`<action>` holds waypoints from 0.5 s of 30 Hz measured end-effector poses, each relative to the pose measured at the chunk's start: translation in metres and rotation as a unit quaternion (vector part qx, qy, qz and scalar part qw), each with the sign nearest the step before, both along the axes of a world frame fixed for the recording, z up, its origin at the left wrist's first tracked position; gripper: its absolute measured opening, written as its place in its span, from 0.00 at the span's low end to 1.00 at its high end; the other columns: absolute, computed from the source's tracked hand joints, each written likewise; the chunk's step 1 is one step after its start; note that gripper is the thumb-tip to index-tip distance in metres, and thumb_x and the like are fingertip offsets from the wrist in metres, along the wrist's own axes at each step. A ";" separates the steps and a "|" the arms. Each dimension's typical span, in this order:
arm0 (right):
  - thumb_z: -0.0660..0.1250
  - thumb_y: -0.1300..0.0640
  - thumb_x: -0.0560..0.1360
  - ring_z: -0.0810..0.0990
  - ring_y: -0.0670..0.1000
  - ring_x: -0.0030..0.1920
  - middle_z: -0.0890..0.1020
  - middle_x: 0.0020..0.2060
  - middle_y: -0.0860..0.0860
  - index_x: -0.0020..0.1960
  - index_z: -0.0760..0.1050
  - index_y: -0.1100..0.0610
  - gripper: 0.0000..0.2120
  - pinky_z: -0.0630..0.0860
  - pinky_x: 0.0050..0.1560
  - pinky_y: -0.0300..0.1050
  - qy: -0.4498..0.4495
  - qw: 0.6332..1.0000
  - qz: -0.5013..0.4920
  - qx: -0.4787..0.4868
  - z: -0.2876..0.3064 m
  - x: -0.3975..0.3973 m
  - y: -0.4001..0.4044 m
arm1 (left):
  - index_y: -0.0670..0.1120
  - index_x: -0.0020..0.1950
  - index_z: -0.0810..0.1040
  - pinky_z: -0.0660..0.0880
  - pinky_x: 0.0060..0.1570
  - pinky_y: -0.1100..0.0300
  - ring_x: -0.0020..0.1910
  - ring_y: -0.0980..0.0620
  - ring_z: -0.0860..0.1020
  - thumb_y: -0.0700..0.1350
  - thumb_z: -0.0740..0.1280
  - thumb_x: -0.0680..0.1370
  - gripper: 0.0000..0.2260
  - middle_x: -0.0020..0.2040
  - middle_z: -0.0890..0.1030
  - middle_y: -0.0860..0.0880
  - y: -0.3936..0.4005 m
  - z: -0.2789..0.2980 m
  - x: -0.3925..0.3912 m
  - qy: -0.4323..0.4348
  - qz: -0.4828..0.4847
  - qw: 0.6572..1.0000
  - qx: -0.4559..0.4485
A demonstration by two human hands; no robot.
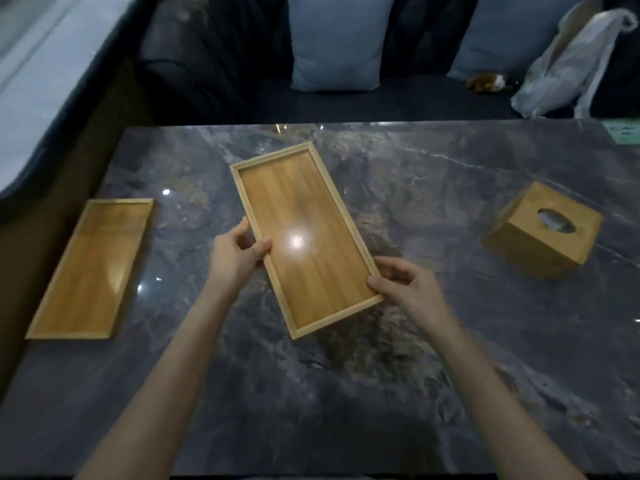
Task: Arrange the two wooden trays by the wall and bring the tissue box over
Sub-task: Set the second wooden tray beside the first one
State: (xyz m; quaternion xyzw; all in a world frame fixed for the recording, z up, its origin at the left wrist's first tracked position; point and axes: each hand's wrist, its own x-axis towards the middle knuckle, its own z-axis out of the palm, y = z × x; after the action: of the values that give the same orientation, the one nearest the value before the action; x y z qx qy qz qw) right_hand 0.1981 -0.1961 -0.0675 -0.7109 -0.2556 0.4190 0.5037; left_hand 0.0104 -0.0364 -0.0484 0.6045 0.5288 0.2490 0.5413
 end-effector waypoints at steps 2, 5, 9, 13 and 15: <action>0.72 0.65 0.67 0.77 0.48 0.40 0.79 0.37 0.51 0.54 0.78 0.53 0.17 0.76 0.46 0.48 -0.008 1.000 0.010 -0.006 0.000 -0.021 0.010 | 0.54 0.60 0.71 0.80 0.45 0.54 0.41 0.49 0.79 0.37 0.65 0.74 0.18 0.39 0.79 0.49 0.007 0.000 -0.024 0.007 0.003 1.000 -0.005; 0.72 0.65 0.67 0.78 0.40 0.36 0.80 0.36 0.46 0.56 0.78 0.56 0.18 0.77 0.45 0.39 -0.009 1.000 0.010 -0.011 -0.006 -0.057 0.026 | 0.47 0.61 0.75 0.80 0.48 0.48 0.43 0.43 0.81 0.39 0.67 0.73 0.16 0.40 0.80 0.43 0.020 -0.002 -0.064 0.042 0.010 0.999 0.000; 0.70 0.69 0.67 0.76 0.30 0.30 0.81 0.46 0.52 0.56 0.76 0.65 0.18 0.71 0.33 0.23 -0.014 1.000 0.016 -0.022 -0.019 -0.109 0.051 | 0.42 0.61 0.75 0.79 0.46 0.52 0.40 0.48 0.79 0.37 0.67 0.73 0.16 0.40 0.80 0.46 0.042 -0.008 -0.110 0.084 0.022 0.996 -0.015; 0.69 0.70 0.68 0.76 0.30 0.29 0.82 0.41 0.48 0.56 0.76 0.65 0.17 0.74 0.32 0.24 0.000 0.999 0.014 -0.041 -0.037 -0.153 0.073 | 0.40 0.56 0.78 0.80 0.48 0.53 0.42 0.45 0.81 0.39 0.67 0.73 0.12 0.43 0.82 0.41 0.068 -0.018 -0.148 0.136 0.008 0.991 0.010; 0.69 0.70 0.68 0.77 0.32 0.29 0.81 0.36 0.45 0.56 0.76 0.65 0.17 0.76 0.33 0.26 0.012 0.999 0.002 -0.051 -0.046 -0.172 0.082 | 0.40 0.56 0.78 0.78 0.40 0.63 0.40 0.49 0.80 0.39 0.67 0.74 0.11 0.43 0.82 0.43 0.081 -0.023 -0.164 0.148 -0.016 0.989 0.014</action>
State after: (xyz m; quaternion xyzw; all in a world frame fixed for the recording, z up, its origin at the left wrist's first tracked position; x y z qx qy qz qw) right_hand 0.0264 -0.1143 -0.1135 -0.7301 -0.2297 0.4407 0.4690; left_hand -0.1532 0.0446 -0.0715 0.6506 0.5898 0.1558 0.4524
